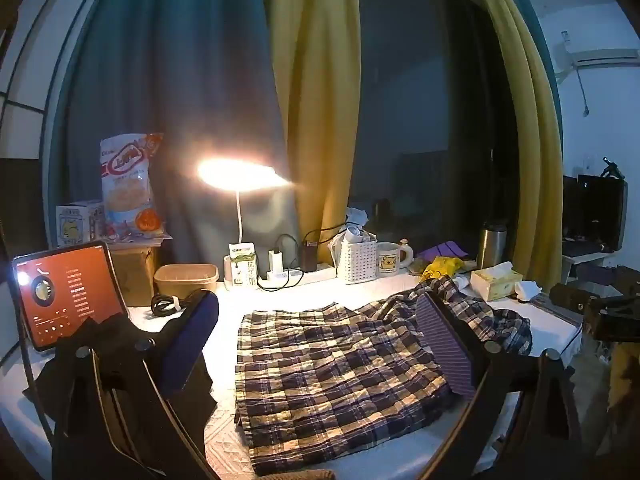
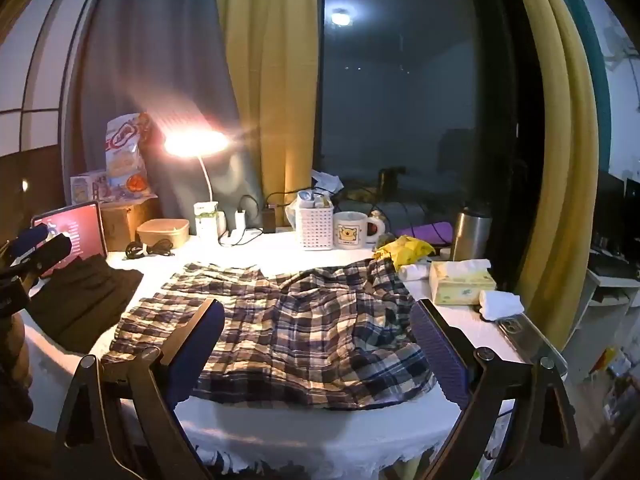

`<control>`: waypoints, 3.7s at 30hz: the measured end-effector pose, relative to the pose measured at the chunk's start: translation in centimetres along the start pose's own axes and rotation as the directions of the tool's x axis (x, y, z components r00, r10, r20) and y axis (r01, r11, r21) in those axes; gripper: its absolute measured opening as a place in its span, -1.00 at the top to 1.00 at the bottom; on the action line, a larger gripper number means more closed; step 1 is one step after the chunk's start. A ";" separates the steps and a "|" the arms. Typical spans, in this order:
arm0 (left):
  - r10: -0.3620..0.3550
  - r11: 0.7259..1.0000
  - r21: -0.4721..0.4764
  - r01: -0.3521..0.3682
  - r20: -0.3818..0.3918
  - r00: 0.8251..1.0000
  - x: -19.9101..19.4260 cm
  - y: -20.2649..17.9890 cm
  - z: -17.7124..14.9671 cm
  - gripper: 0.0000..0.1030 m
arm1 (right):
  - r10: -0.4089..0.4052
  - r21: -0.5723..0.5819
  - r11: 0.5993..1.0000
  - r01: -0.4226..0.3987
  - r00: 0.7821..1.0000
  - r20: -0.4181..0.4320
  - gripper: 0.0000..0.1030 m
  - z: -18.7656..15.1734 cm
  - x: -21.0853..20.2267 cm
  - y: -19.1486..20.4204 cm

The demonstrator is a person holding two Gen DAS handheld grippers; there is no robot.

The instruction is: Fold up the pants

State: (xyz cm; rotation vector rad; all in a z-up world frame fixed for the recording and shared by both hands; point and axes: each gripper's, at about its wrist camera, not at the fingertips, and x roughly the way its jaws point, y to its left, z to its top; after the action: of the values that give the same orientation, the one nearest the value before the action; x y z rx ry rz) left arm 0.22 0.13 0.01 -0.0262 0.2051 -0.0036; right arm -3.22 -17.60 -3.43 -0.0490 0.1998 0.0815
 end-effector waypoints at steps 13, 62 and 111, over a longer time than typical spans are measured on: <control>0.010 1.000 -0.007 -0.010 0.028 1.000 -0.6 0.0 -0.1 -0.94 | 0.011 0.018 1.000 -0.012 1.000 0.017 -0.85 0.4 -0.4 0.2; 0.027 1.000 -0.008 -0.027 0.001 1.000 -0.7 0.3 -0.2 -0.94 | 0.017 0.022 1.000 -0.017 1.000 0.016 -0.85 0.4 -0.6 0.3; 0.059 0.997 0.063 -0.048 -0.193 0.979 9.6 3.7 -0.8 -0.94 | -0.006 -0.037 0.999 0.004 0.998 -0.064 -0.85 3.0 8.9 -2.1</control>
State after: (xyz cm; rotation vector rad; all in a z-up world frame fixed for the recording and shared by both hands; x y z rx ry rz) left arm 9.45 3.71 -2.81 0.0377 0.4014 0.0414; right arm 6.28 -18.88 -2.22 -0.0889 0.2620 0.0785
